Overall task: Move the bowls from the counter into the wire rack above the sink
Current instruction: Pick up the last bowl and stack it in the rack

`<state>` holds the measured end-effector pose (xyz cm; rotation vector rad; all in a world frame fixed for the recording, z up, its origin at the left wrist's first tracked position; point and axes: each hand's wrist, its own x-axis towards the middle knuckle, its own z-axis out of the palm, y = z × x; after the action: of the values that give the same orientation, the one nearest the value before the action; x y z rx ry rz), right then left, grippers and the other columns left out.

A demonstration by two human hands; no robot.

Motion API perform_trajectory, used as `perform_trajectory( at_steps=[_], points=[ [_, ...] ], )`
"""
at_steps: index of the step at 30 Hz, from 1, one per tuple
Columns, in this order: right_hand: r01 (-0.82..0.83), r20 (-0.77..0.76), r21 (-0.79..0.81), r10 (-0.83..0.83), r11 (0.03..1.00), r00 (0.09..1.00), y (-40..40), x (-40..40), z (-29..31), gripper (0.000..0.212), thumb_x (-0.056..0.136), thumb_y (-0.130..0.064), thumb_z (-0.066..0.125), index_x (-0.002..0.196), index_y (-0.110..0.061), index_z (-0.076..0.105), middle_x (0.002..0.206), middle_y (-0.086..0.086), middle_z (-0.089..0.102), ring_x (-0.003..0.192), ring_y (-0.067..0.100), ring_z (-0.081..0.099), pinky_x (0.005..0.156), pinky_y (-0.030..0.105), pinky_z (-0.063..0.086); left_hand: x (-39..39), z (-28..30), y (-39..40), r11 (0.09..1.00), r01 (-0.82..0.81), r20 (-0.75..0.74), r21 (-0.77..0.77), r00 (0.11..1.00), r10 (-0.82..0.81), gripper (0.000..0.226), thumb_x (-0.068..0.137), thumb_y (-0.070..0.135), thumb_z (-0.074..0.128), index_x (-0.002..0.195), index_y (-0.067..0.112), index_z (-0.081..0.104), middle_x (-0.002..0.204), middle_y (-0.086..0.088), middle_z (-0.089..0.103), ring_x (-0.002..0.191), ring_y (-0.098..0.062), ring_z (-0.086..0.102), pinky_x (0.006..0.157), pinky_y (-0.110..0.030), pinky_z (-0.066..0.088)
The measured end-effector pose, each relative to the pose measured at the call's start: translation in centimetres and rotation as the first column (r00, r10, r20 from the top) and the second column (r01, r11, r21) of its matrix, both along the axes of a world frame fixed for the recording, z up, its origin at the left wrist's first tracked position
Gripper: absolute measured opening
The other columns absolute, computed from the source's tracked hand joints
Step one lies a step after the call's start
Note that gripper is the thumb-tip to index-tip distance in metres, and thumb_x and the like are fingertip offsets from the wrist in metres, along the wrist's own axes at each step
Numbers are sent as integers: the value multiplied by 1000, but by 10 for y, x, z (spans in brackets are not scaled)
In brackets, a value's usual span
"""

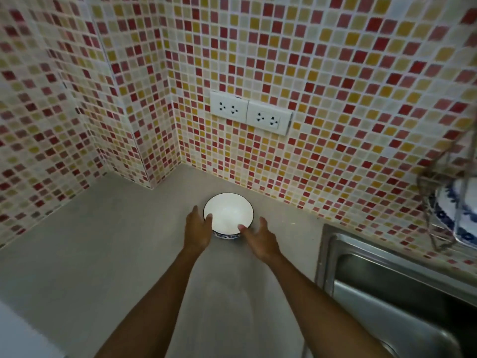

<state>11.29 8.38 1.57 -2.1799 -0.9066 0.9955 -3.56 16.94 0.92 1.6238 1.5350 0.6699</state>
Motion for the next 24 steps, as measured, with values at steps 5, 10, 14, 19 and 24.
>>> perform_trajectory(
  at_steps=[5, 10, 14, 19, 24],
  points=[
    [102, -118, -60, -109, 993, 987, 31, -4, -19, 84, 85, -58, 57, 148, -15, 21, 146, 17, 42, 129, 38, 44, 105, 45, 41, 11, -24, 32, 991, -34, 42, -127, 998, 40, 61, 95, 25, 50, 145, -1, 25, 149, -24, 34, 137, -37, 34, 114, -43, 28],
    [158, -242, -39, -162, 987, 956, 39, -5, -28, 51, 90, -29, 53, 137, -16, 40, 129, 14, 56, 99, 36, 65, 79, 46, 58, 17, -39, 42, 974, -29, 84, -224, 995, 49, 42, 95, 10, 44, 135, 1, 42, 135, -24, 52, 122, -40, 49, 104, -44, 40],
    [208, -293, -6, -201, 978, 935, 39, -4, -40, 53, 81, -33, 48, 130, -16, 45, 123, 13, 59, 87, 38, 69, 71, 47, 60, 20, -36, 38, 974, -13, 94, -227, 995, 35, 38, 96, 8, 38, 134, 2, 41, 134, -25, 52, 121, -41, 49, 101, -42, 39],
    [298, -296, 20, -280, 954, 913, 9, 13, -66, 63, 72, -40, 45, 130, -15, 46, 124, 13, 59, 98, 37, 65, 78, 47, 58, 33, -20, 8, 967, 84, 131, -239, 990, -54, 41, 94, 5, 39, 136, 4, 41, 133, -25, 52, 120, -42, 49, 100, -42, 40],
    [347, -232, 55, -326, 936, 916, -55, 31, -44, 65, 72, -38, 43, 133, -14, 45, 130, 13, 56, 112, 33, 57, 92, 50, 52, 56, -1, -39, 937, 166, 227, -309, 969, -97, 51, 83, 23, 39, 127, 0, 50, 128, -25, 56, 116, -40, 52, 97, -42, 43]
  ],
)
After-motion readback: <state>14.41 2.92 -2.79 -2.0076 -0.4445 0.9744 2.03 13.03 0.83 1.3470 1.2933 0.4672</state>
